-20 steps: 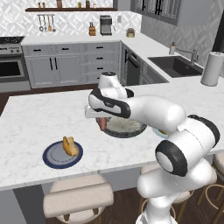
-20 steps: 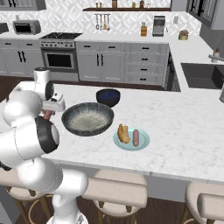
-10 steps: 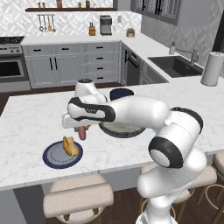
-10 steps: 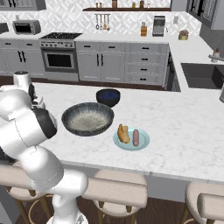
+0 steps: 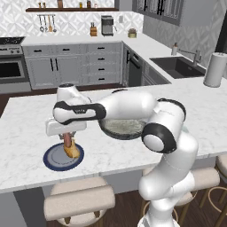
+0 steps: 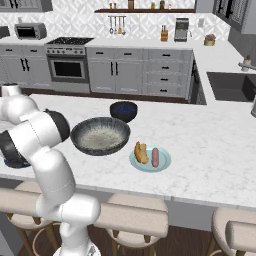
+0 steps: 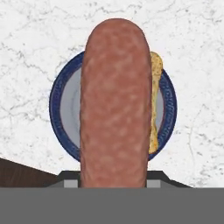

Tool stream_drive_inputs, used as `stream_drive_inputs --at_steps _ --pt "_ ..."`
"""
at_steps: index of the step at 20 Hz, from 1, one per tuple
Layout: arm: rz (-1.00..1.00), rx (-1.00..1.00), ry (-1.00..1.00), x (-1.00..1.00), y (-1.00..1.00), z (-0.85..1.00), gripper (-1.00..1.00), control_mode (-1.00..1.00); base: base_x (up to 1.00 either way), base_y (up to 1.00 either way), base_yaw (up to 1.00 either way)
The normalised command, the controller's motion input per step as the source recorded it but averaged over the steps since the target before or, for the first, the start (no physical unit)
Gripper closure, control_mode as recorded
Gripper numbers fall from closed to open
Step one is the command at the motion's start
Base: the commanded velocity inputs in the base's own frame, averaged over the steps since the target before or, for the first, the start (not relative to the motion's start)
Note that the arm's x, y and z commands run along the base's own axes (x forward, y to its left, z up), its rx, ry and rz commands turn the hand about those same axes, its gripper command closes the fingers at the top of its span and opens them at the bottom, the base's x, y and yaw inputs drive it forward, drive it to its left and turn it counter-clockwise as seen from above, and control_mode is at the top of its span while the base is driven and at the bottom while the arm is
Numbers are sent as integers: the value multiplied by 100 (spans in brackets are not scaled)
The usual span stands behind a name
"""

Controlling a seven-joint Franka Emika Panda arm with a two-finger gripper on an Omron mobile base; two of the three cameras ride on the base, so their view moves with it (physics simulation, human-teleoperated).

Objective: Place one bun and one sausage from the bowl on each plate.

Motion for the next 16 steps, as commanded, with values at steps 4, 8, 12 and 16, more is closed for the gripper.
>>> stream_drive_inputs --at_steps 4,8,12,16 --pt "0 -5 0 -1 20 -35 100 -100 0 0 0" --pt "0 -7 2 -1 27 -52 100 -100 0 0 0" --pt "0 -5 5 0 30 -48 100 -100 0 0 0" --pt "0 -1 1 0 15 -11 100 -100 0 0 0"
